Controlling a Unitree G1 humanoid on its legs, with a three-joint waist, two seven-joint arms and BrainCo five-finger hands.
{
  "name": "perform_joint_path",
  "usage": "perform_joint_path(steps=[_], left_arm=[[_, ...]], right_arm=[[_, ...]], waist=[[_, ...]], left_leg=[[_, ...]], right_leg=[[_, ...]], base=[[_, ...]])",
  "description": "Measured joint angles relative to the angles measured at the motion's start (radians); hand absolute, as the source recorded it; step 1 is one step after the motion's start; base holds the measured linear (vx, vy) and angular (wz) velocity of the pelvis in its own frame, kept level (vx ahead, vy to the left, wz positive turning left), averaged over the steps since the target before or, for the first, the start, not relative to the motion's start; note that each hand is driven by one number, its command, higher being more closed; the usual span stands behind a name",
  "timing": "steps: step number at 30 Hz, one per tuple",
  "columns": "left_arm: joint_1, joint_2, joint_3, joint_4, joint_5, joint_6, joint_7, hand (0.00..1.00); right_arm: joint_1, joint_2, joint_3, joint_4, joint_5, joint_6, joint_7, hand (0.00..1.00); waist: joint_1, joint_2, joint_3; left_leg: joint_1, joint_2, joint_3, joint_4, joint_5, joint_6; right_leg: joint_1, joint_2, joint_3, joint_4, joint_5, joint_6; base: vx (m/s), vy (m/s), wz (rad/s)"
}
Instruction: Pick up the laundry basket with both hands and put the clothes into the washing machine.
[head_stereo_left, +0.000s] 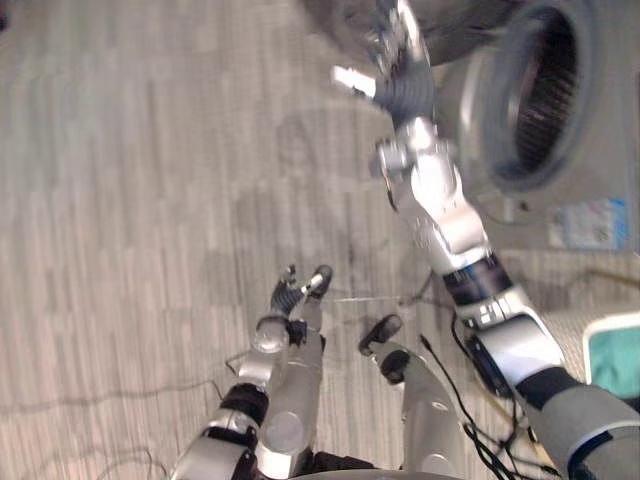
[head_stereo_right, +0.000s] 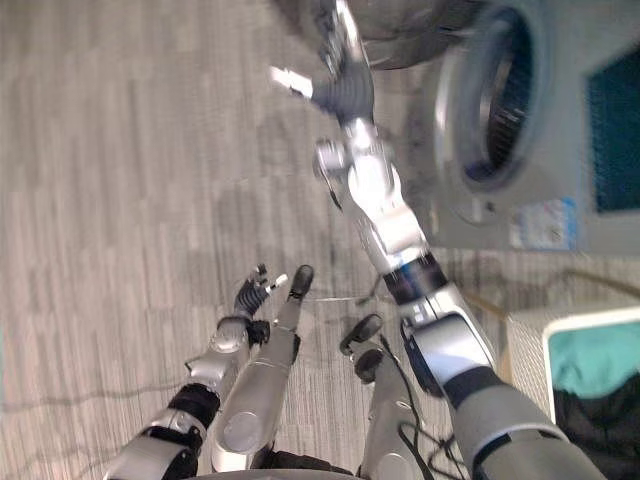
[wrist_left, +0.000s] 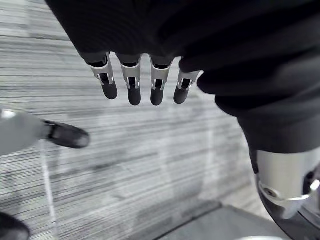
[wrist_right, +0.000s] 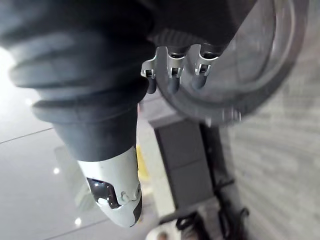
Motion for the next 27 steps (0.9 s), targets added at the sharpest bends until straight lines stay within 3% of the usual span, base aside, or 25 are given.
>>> perform_joint_path(steps=[3,7,11,13,15,20,27], left_arm=[[-0.19,0.102,0.02,0.017,0.0,0.009,0.055,0.0],[-0.447,0.271,0.069,0.152,-0.002,0.01,0.115,0.0],[-0.527,0.442,0.083,0.333,-0.013,0.038,0.147,0.0],[-0.591,0.522,0.091,0.33,-0.016,0.042,0.145,0.0],[-0.651,0.542,0.134,0.317,-0.022,0.043,0.154,0.0],[-0.717,0.532,0.2,0.178,-0.027,0.032,0.172,0.0],[-0.679,0.457,0.242,0.113,-0.026,0.028,0.191,0.0]], right_arm=[[0.194,-0.033,-0.013,-0.037,-0.106,0.007,0.042,0.0],[0.269,-0.025,-0.068,-0.068,-0.13,0.016,0.081,0.0],[0.291,-0.028,-0.164,-0.136,-0.111,-0.04,0.109,0.0],[0.319,-0.03,-0.183,-0.185,-0.086,-0.062,0.112,0.0],[0.369,-0.029,-0.185,-0.252,-0.067,-0.067,0.116,0.0],[0.476,-0.025,-0.19,-0.374,-0.04,-0.069,0.149,0.0],[0.565,0.007,-0.219,-0.404,-0.042,-0.083,0.153,0.0]], waist=[[-0.064,-0.039,0.002],[-0.139,-0.079,0.009],[-0.197,-0.105,0.016],[-0.204,-0.133,0.029],[-0.202,-0.141,0.033],[-0.202,-0.141,0.033],[-0.172,-0.14,0.033]], left_leg=[[-0.01,0.022,0.064,-0.023,0.006,0.009],[-0.038,0.044,0.137,-0.029,0.014,0.019],[-0.075,0.052,0.179,-0.056,0.03,0.039],[-0.106,0.062,0.202,-0.056,0.033,0.039],[-0.124,0.064,0.218,-0.056,0.034,0.041],[-0.118,0.06,0.24,-0.044,0.033,0.041],[-0.075,0.057,0.238,-0.052,0.028,0.045]], right_leg=[[-0.048,0.038,0.071,-0.046,0.055,-0.002],[-0.104,0.074,0.151,-0.099,0.122,-0.003],[-0.162,0.101,0.212,-0.164,0.182,0.005],[-0.181,0.119,0.236,-0.219,0.233,0.0],[-0.189,0.124,0.251,-0.259,0.267,0.001],[-0.159,0.12,0.276,-0.318,0.307,0.011],[-0.118,0.118,0.269,-0.321,0.306,0.012]], base=[[-0.08,0.001,-0.88],[-0.07,-0.003,-0.76],[-0.06,-0.001,-0.49],[-0.04,0.01,-0.44],[0.01,0.026,-0.28],[0.05,0.044,-0.12],[0.04,0.041,0.02]])
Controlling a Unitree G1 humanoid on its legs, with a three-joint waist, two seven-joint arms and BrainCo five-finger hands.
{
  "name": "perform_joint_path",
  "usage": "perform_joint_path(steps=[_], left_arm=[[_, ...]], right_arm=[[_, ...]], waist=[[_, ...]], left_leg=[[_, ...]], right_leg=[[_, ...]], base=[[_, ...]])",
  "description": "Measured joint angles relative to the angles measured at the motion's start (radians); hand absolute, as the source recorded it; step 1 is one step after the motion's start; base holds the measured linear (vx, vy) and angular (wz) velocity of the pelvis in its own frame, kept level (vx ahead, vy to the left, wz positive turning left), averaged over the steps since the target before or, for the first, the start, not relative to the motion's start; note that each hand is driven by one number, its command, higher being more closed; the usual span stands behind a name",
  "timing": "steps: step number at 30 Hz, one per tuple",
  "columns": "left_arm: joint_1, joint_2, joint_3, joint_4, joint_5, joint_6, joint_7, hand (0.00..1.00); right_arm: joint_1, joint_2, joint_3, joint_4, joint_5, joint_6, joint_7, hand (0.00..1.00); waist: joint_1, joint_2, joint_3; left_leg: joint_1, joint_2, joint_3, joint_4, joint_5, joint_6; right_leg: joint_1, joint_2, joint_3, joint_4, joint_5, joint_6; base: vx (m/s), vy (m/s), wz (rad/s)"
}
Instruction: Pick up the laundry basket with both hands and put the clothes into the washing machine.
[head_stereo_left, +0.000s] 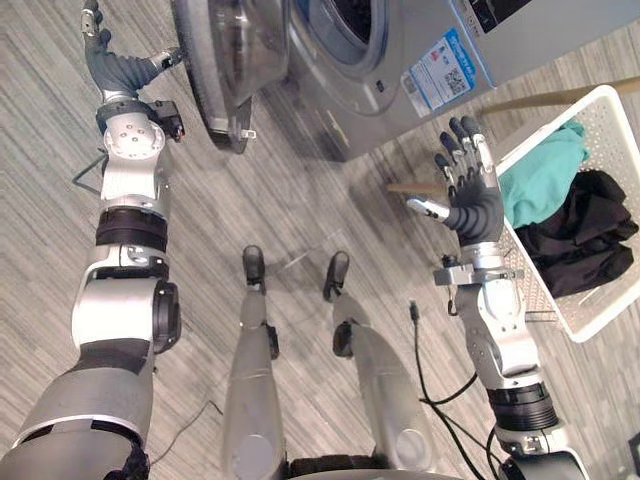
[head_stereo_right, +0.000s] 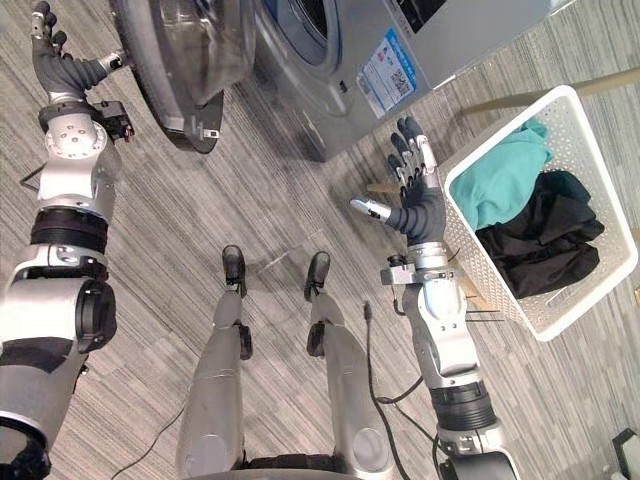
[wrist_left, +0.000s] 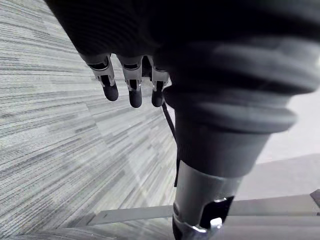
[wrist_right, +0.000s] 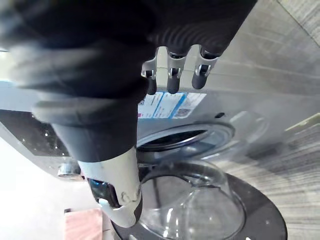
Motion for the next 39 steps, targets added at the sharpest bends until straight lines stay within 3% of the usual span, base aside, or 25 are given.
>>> perform_joint_path(steps=[6,10,12,15,18,20,25,29,32,35,39], left_arm=[[0.149,-0.058,0.003,-0.059,-0.002,0.0,0.007,0.0],[0.293,-0.127,-0.007,-0.287,-0.005,-0.014,0.017,0.0],[0.411,-0.236,-0.027,-0.429,0.013,-0.048,0.029,0.0],[0.583,-0.364,-0.079,-0.57,0.069,-0.064,0.03,0.0],[0.717,-0.462,-0.196,-0.636,0.083,-0.07,0.019,0.0],[0.762,-0.479,-0.274,-0.657,0.086,-0.072,-0.012,0.0],[0.767,-0.462,-0.354,-0.642,0.086,-0.082,-0.12,0.0],[0.611,-0.396,-0.352,-0.395,0.086,-0.07,-0.127,0.0],[0.425,-0.303,-0.336,-0.207,0.098,-0.048,-0.122,0.0],[0.207,-0.154,-0.284,-0.019,0.116,-0.038,-0.108,0.0],[0.013,-0.052,-0.272,0.106,0.118,-0.03,-0.092,0.0]], right_arm=[[0.021,0.026,-0.019,0.01,-0.003,0.0,0.0,0.0],[0.021,0.027,-0.04,0.063,-0.032,0.0,-0.004,0.0],[0.025,0.027,-0.06,0.125,-0.037,0.0,-0.005,0.0],[0.04,0.044,-0.059,0.187,-0.049,0.017,-0.003,0.0],[0.08,0.074,-0.054,0.215,-0.08,0.024,0.003,0.0],[0.087,0.088,-0.047,0.23,-0.096,0.034,0.003,0.0],[0.077,0.103,-0.018,0.306,-0.113,0.06,0.021,0.0],[0.029,0.102,-0.019,0.386,-0.114,0.075,0.023,0.0],[-0.016,0.1,-0.023,0.403,-0.114,0.082,0.019,0.0],[-0.053,0.101,-0.022,0.402,-0.114,0.082,0.015,0.0],[-0.007,0.091,-0.03,0.339,-0.108,0.074,0.002,0.0]], waist=[[0.006,0.01,-0.001],[0.015,0.021,-0.001],[0.026,0.074,-0.004],[0.037,0.121,-0.02],[0.051,0.14,-0.047],[0.051,0.142,-0.054],[0.024,0.141,-0.063],[0.006,0.139,-0.076],[-0.009,0.132,-0.077],[-0.037,0.095,-0.077],[-0.065,0.028,-0.074]], left_leg=[[0.049,-0.024,-0.002,-0.008,0.0,0.0],[0.069,-0.043,-0.014,-0.011,0.0,-0.001],[0.087,-0.059,-0.029,-0.016,0.0,0.0],[0.129,-0.075,-0.035,-0.03,0.0,0.0],[0.158,-0.081,-0.043,-0.037,-0.006,-0.005],[0.171,-0.085,-0.043,-0.037,-0.009,-0.002],[0.192,-0.089,-0.024,-0.04,-0.017,0.007],[0.189,-0.088,0.004,-0.043,-0.016,0.007],[0.177,-0.084,0.045,-0.049,-0.016,0.008],[0.154,-0.075,0.078,-0.058,-0.008,0.019],[0.121,-0.065,0.11,-0.058,-0.002,0.027]], right_leg=[[0.01,-0.033,0.0,0.084,-0.047,0.009],[0.01,-0.057,-0.002,0.135,-0.076,0.018],[0.021,-0.076,-0.009,0.159,-0.093,0.027],[0.052,-0.092,-0.009,0.176,-0.11,0.037],[0.078,-0.1,-0.012,0.183,-0.126,0.047],[0.087,-0.106,-0.011,0.191,-0.132,0.052],[0.095,-0.108,0.009,0.191,-0.131,0.057],[0.08,-0.103,0.035,0.178,-0.112,0.062],[0.065,-0.087,0.072,0.127,-0.067,0.066],[0.061,-0.066,0.101,0.042,-0.003,0.063],[0.052,-0.05,0.126,-0.044,0.055,0.057]], base=[[0.03,0.043,0.09],[0.02,0.008,0.14],[0.01,0.004,0.23],[0.02,0.007,0.11],[0.01,-0.005,0.1],[-0.01,-0.004,0.03],[-0.05,-0.01,-0.09],[-0.04,-0.022,-0.2],[-0.03,-0.008,-0.43],[-0.01,-0.001,-0.41],[0.01,-0.014,-0.25]])
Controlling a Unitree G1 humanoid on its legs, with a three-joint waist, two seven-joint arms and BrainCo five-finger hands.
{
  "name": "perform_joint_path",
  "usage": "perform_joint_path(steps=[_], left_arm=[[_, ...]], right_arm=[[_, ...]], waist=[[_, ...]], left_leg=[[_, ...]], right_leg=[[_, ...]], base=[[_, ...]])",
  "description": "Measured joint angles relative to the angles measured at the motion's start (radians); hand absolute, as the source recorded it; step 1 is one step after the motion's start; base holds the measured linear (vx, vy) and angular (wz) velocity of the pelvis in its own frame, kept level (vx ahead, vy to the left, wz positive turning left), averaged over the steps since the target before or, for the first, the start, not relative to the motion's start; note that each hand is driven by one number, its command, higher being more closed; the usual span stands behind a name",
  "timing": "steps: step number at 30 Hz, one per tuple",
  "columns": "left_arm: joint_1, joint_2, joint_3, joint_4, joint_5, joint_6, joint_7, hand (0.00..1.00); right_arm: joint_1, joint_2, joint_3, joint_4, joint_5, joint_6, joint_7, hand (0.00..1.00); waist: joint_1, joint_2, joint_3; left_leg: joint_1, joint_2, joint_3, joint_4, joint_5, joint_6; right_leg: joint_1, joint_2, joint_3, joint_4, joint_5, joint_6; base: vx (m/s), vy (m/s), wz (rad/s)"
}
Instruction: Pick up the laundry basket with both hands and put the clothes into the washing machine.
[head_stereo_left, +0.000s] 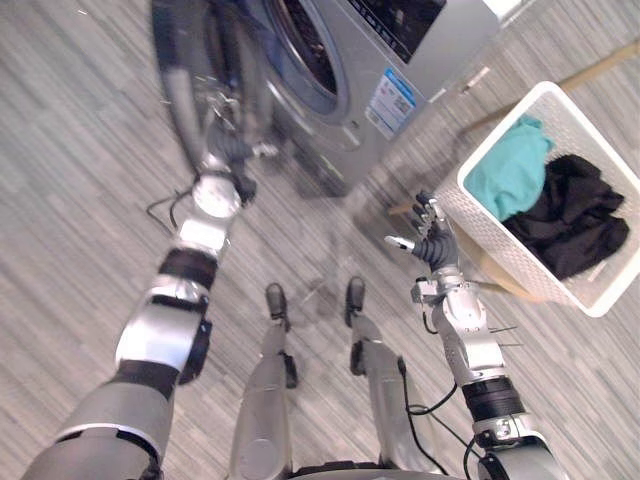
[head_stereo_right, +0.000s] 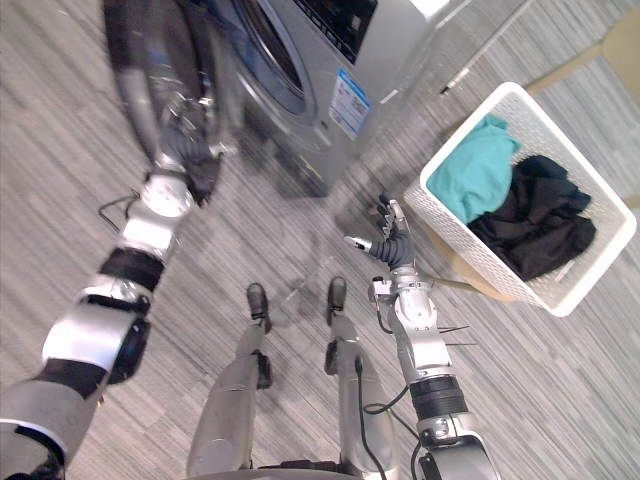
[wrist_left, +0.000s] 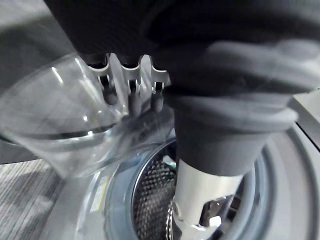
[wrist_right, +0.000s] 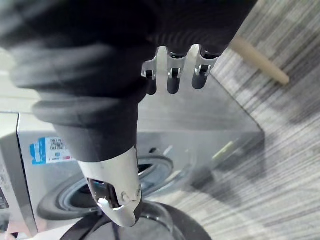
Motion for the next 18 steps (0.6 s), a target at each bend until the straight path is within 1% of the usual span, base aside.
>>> perform_joint_path(steps=[1,2,3,5,6,9,10,11,13,15,17,18], left_arm=[[-0.016,0.012,0.001,0.0,0.0,0.0,0.006,0.0],[-0.037,0.032,0.008,0.0,0.0,0.0,0.012,0.0],[-0.04,0.041,0.032,0.0,0.0,0.001,0.014,0.0],[-0.04,0.047,0.056,-0.001,0.001,0.005,0.015,0.0],[-0.04,0.053,0.088,-0.001,0.0,0.012,0.019,0.0],[-0.039,0.045,0.132,-0.002,0.0,0.024,0.034,0.0],[-0.039,0.038,0.146,-0.003,0.0,0.025,0.035,0.0],[-0.031,0.025,0.162,-0.01,0.0,0.025,0.036,0.0],[0.029,0.013,0.187,-0.075,0.0,0.023,0.035,0.0],[0.155,-0.041,0.194,-0.178,-0.002,0.015,0.034,0.0],[0.246,-0.081,0.194,-0.217,-0.005,0.009,0.033,0.0],[0.302,-0.109,0.194,-0.234,-0.007,0.009,0.033,0.0]], right_arm=[[0.021,-0.002,-0.006,-0.024,0.002,-0.004,0.0,0.0],[0.058,-0.004,-0.017,-0.065,0.004,-0.014,-0.001,0.0],[0.089,-0.004,-0.022,-0.099,0.006,-0.016,-0.001,0.0],[0.124,-0.004,-0.029,-0.145,0.007,-0.017,-0.001,0.0],[0.15,-0.004,-0.03,-0.188,0.007,-0.019,0.0,0.0],[0.192,-0.004,-0.044,-0.256,0.007,-0.031,-0.002,0.0],[0.202,-0.003,-0.046,-0.266,0.007,-0.038,-0.003,0.0],[0.22,0.0,-0.052,-0.287,0.006,-0.039,-0.004,0.0],[0.222,0.009,-0.058,-0.298,0.005,-0.04,-0.004,0.0],[0.228,0.014,-0.083,-0.298,0.003,-0.043,-0.009,0.0],[0.23,0.014,-0.083,-0.298,-0.002,-0.043,-0.013,0.0],[0.231,0.015,-0.083,-0.297,-0.005,-0.043,-0.015,0.0]], waist=[[-0.001,-0.002,0.001],[0.001,-0.006,0.003],[0.003,-0.007,0.003],[0.009,-0.008,0.004],[0.011,-0.015,0.007],[0.019,-0.016,0.008],[0.024,-0.016,0.009],[0.036,-0.016,0.009],[0.044,-0.015,0.01],[0.066,-0.007,0.014],[0.071,-0.003,0.015],[0.072,-0.003,0.015]], left_leg=[[-0.007,0.002,0.0,0.0,0.0,0.0],[-0.016,0.005,0.003,0.0,0.0,0.0],[-0.019,0.008,0.005,0.0,0.0,0.0],[-0.02,0.014,0.005,0.003,-0.001,0.0],[-0.024,0.021,0.005,0.017,-0.007,0.007],[-0.03,0.028,0.006,0.05,-0.031,0.008],[-0.031,0.03,0.006,0.061,-0.038,0.008],[-0.031,0.034,0.007,0.084,-0.053,0.006],[-0.028,0.041,0.007,0.116,-0.075,0.004],[-0.008,0.042,0.007,0.132,-0.089,0.002],[0.007,0.042,0.004,0.131,-0.096,-0.005],[0.015,0.041,0.004,0.13,-0.098,-0.005]], right_leg=[[-0.001,0.002,0.001,-0.012,0.005,0.001],[-0.001,0.007,0.003,-0.032,0.019,-0.006],[0.0,0.01,0.003,-0.042,0.022,-0.008],[0.002,0.015,0.002,-0.045,0.022,-0.009],[0.005,0.019,0.0,-0.046,0.022,-0.009],[0.022,0.023,-0.002,-0.058,0.022,-0.009],[0.026,0.024,-0.002,-0.059,0.022,-0.009],[0.038,0.025,-0.001,-0.062,0.022,-0.009],[0.055,0.028,0.0,-0.062,0.018,-0.008],[0.081,0.028,0.0,-0.061,0.009,-0.011],[0.096,0.028,-0.004,-0.055,0.0,-0.013],[0.101,0.027,-0.004,-0.05,-0.01,-0.008]], base=[[0.01,-0.023,-0.12],[0.02,-0.019,-0.07],[0.03,-0.021,-0.07],[0.01,-0.007,-0.02],[0.0,0.0,0.0],[0.01,-0.005,0.0],[0.0,0.0,0.0],[0.03,0.001,-0.04],[0.02,-0.007,-0.04],[0.0,0.0,0.0],[0.02,-0.013,0.06],[0.04,-0.019,0.04]])
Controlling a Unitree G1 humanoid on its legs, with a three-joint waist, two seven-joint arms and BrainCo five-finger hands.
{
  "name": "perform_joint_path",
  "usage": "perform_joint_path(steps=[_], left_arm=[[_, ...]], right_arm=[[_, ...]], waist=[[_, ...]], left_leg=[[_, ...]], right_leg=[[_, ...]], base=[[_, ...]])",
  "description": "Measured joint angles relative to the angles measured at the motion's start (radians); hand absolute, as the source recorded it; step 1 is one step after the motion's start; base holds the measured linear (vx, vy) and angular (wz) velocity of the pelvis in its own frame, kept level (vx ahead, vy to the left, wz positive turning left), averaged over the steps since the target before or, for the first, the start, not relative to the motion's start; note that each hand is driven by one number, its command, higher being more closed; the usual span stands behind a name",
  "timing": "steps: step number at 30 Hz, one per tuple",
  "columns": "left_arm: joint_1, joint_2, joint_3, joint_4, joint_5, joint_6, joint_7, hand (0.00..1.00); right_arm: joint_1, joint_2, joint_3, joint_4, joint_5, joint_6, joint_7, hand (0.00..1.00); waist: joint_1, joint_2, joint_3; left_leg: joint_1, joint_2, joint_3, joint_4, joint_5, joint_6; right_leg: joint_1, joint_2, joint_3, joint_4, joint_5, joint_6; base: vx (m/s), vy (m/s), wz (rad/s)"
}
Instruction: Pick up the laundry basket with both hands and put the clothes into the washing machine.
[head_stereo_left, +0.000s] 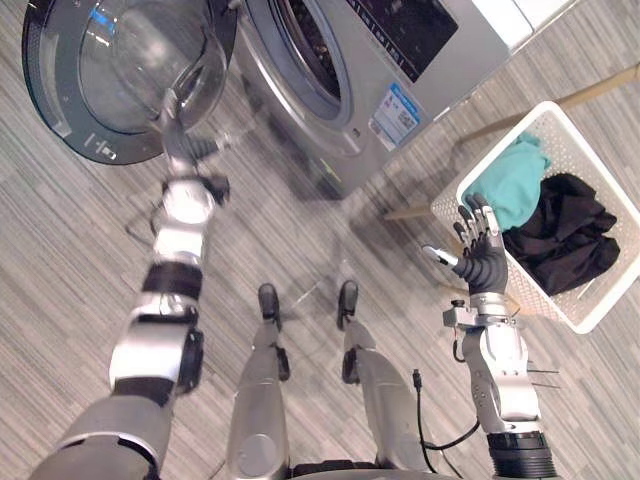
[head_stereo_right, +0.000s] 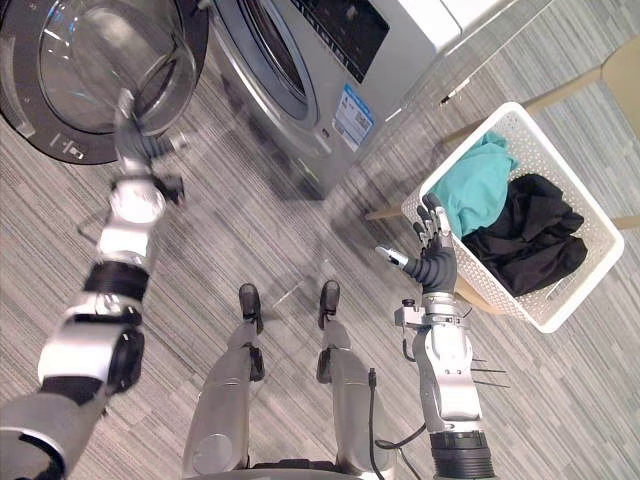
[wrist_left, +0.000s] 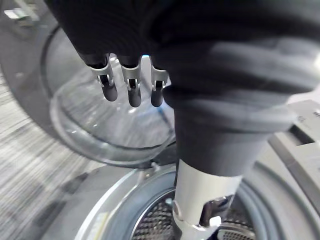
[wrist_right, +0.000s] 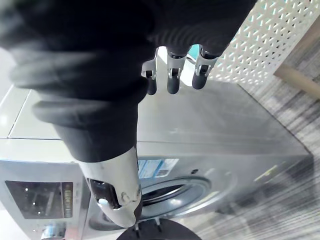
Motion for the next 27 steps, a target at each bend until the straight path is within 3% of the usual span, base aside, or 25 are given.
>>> perform_joint_path(steps=[3,5,8,11,13,14,16,19,21,23,24,25,26,27], left_arm=[[0.23,-0.144,-0.005,-0.048,0.001,0.0,-0.004,0.0],[0.377,-0.221,-0.035,-0.057,0.003,0.0,-0.017,0.0],[0.554,-0.259,-0.048,-0.054,0.008,0.001,-0.049,0.0],[0.692,-0.257,-0.027,-0.011,0.031,0.001,-0.073,0.0],[0.755,-0.259,0.004,0.02,0.038,0.003,-0.088,0.0],[0.787,-0.254,0.012,0.046,0.044,0.004,-0.092,0.0],[0.811,-0.248,0.011,0.087,0.047,0.008,-0.098,0.0],[0.83,-0.236,0.023,0.143,0.085,0.012,-0.117,0.0],[0.832,-0.239,0.027,0.165,0.103,0.012,-0.121,0.0],[0.836,-0.243,0.035,0.17,0.112,0.011,-0.135,0.0],[0.848,-0.248,0.033,0.171,0.115,0.011,-0.136,0.0],[0.855,-0.251,0.032,0.172,0.116,0.011,-0.136,0.0],[0.86,-0.26,0.029,0.178,0.117,0.011,-0.137,0.0],[0.856,-0.267,0.021,0.187,0.117,0.01,-0.137,0.0]], right_arm=[[0.02,0.017,-0.001,0.008,-0.041,0.013,-0.009,0.0],[0.032,0.022,-0.004,0.048,-0.067,0.023,-0.009,0.0],[0.032,0.022,-0.005,0.143,-0.107,0.038,-0.007,0.0],[0.036,0.018,-0.028,0.227,-0.165,0.066,-0.005,0.0],[0.036,0.01,-0.047,0.275,-0.192,0.075,-0.005,0.0],[0.041,-0.003,-0.049,0.304,-0.201,0.077,-0.005,0.0],[0.066,-0.01,-0.073,0.332,-0.216,0.079,-0.006,0.0],[0.102,-0.011,-0.096,0.333,-0.237,0.079,-0.007,0.0],[0.129,-0.011,-0.108,0.332,-0.237,0.079,-0.008,0.0],[0.158,-0.011,-0.107,0.331,-0.237,0.08,-0.008,0.0],[0.17,-0.015,-0.107,0.331,-0.237,0.08,-0.012,0.0],[0.17,-0.016,-0.108,0.331,-0.237,0.08,-0.013,0.0],[0.167,-0.024,-0.109,0.326,-0.236,0.08,-0.023,0.0],[0.156,-0.035,-0.11,0.326,-0.236,0.08,-0.034,0.0]], waist=[[0.014,0.012,-0.006],[0.014,0.037,-0.027],[0.014,0.069,-0.066],[0.007,0.106,-0.098],[-0.011,0.119,-0.107],[-0.012,0.124,-0.118],[-0.019,0.134,-0.145],[-0.054,0.134,-0.172],[-0.073,0.14,-0.189],[-0.069,0.135,-0.195],[-0.068,0.14,-0.198],[-0.068,0.143,-0.2],[-0.067,0.149,-0.204],[-0.061,0.153,-0.206]], left_leg=[[0.057,-0.003,0.007,-0.008,-0.012,-0.001],[0.093,-0.006,0.015,-0.008,-0.023,0.002],[0.155,-0.01,0.065,-0.006,-0.053,0.01],[0.238,-0.002,0.172,0.04,-0.121,0.023],[0.303,0.008,0.245,0.067,-0.168,0.024],[0.34,0.023,0.289,0.09,-0.202,0.018],[0.381,0.047,0.341,0.115,-0.235,0.001],[0.45,0.073,0.409,0.116,-0.257,-0.03],[0.472,0.119,0.443,0.181,-0.279,-0.057],[0.427,0.197,0.412,0.401,-0.274,-0.049],[0.377,0.244,0.34,0.552,-0.238,0.01],[0.346,0.255,0.289,0.618,-0.208,0.051],[0.27,0.25,0.172,0.716,-0.201,0.064],[0.222,0.21,0.083,0.743,-0.257,0.022]], right_leg=[[0.044,-0.001,0.003,0.014,-0.025,0.002],[0.069,-0.005,0.008,0.034,-0.043,0.002],[0.098,-0.005,0.061,0.044,-0.055,0.012],[0.119,0.002,0.144,0.088,-0.091,0.028],[0.123,-0.06,-0.032,0.168,-0.158,-0.023],[0.147,-0.117,-0.186,0.213,-0.174,-0.043],[0.181,-0.179,-0.383,0.249,-0.202,-0.045],[0.195,-0.165,-0.362,0.288,-0.227,-0.008],[0.197,-0.136,-0.33,0.314,-0.272,-0.007],[0.224,-0.101,-0.296,0.303,-0.29,-0.016],[0.252,-0.075,-0.271,0.29,-0.295,-0.023],[0.266,-0.063,-0.255,0.277,-0.293,-0.032],[0.284,-0.044,-0.222,0.249,-0.291,-0.051],[0.294,-0.035,-0.188,0.23,-0.289,-0.057]], base=[[0.05,-0.01,0.0],[0.07,0.009,-0.03],[0.09,0.021,-0.52],[0.06,0.026,-1.01],[0.07,0.043,-1.14],[0.07,0.038,-0.98],[0.13,0.023,-1.0],[0.19,-0.035,-0.75],[0.18,-0.108,-0.69],[0.2,-0.21,-0.74],[0.23,-0.199,-0.72],[0.21,-0.113,-0.77],[0.32,-0.094,-0.82],[0.26,-0.034,-0.8]])
